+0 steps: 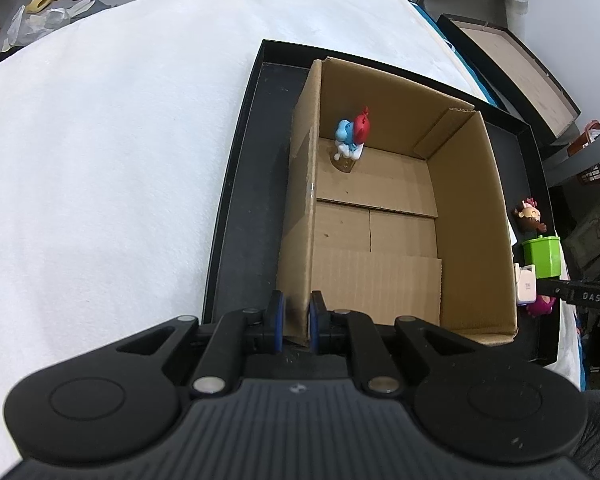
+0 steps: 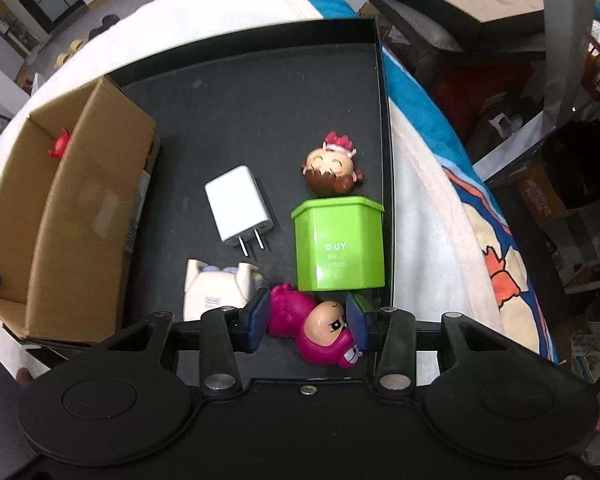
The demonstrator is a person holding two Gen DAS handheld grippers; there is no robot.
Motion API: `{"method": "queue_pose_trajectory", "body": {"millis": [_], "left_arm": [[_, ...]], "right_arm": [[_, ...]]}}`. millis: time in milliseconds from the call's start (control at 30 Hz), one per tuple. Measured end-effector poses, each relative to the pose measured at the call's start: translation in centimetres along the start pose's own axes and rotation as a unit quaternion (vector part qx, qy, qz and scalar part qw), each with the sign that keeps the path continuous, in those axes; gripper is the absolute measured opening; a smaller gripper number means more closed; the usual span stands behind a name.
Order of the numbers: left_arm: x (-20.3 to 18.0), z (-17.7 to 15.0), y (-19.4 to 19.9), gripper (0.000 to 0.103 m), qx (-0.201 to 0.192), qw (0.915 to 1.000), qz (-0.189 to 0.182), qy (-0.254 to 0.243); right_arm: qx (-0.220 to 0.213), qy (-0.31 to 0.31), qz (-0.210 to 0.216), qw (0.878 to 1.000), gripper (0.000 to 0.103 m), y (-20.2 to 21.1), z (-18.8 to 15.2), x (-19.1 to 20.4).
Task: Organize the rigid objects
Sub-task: 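Move the right gripper back and grasp the magenta pig figure, then carry the magenta pig figure with the right gripper over the box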
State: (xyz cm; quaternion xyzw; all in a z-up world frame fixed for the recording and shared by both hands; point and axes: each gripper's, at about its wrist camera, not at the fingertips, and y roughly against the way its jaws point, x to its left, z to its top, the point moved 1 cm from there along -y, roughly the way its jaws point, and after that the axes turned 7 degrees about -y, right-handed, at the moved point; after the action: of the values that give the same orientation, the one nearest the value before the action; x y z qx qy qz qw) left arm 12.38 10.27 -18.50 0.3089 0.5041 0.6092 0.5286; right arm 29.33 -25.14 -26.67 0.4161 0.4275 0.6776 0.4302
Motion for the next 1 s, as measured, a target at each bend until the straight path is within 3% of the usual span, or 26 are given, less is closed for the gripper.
{"method": "queue_pose_trajectory", "body": {"millis": [267,667,1000], "left_arm": [[0.1,0.1,0.1,0.012,-0.002,1.0000,-0.001,0.001],[0.1,0.1,0.3,0.012,-0.005,1.0000,-0.007,0.002],[0.4,0.0,0.3,0.012,-0.009,0.9998,-0.018,0.001]], "right_arm": [[0.025,0.010,0.001,1.000,0.042,-0.8,-0.8,0.0],[0.053,0.065,-0.039,0.996,0.042,-2.9,-2.1,1.9],[0.046,0.065,-0.036,0.996,0.038,-0.6,-1.7,2.7]]}}
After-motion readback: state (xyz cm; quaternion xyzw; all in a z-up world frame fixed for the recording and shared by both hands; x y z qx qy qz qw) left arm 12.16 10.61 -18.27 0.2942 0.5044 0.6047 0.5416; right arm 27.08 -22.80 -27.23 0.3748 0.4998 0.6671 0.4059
